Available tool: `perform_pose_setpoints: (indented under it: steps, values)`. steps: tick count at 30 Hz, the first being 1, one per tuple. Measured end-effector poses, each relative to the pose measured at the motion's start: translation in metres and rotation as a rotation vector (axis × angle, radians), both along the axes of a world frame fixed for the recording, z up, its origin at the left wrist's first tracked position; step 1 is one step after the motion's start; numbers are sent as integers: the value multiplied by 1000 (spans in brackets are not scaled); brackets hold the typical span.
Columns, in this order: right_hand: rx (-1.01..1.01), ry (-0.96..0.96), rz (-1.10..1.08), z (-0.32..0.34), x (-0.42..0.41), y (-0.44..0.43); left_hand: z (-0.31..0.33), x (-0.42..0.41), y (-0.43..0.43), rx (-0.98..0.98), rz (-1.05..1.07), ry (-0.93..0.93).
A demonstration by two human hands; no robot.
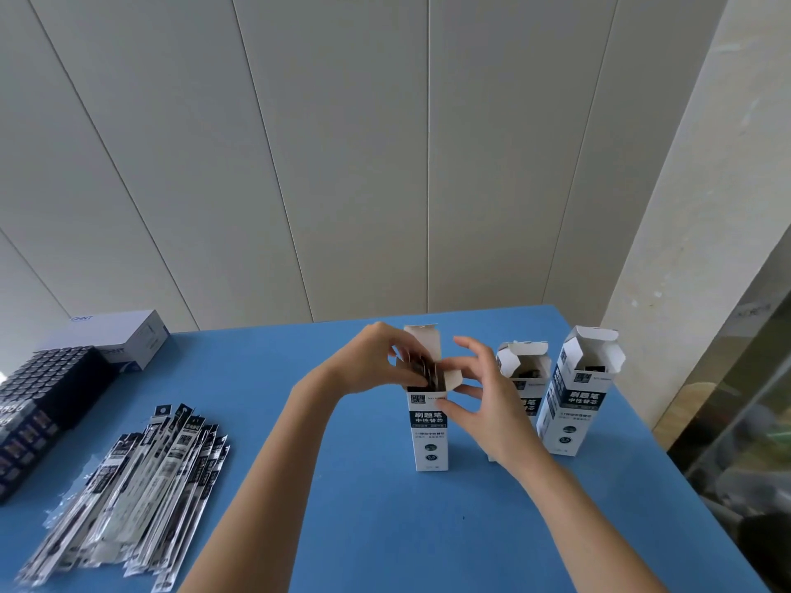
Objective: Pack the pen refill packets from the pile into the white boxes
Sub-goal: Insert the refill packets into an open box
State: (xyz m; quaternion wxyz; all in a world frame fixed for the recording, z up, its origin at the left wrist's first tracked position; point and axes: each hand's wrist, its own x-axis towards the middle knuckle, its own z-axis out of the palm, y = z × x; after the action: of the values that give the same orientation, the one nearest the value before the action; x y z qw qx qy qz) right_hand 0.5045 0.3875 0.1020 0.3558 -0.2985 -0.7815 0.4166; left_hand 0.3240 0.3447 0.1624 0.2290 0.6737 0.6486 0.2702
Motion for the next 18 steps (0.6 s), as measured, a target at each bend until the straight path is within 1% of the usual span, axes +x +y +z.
perform_pose_setpoints:
  steps: [3,7,10,12,15,18]
  values:
    - [-5,-10,0,0,2,1,-4,-3,-9,64,54,-42]
    - [15,-30,5,1,4,2,-19,-1,-21,205,185,-124]
    - [95,-64,18,4,7,1,-28,10,-29,276,280,-213]
    - [187,-135,31,7,9,1,-35,20,-34,293,348,-227]
    - [334,-282,25,15,11,-1,-40,34,-40,281,433,-167]
    - [444,-342,-13,23,12,-4,-41,43,-49,290,514,9]
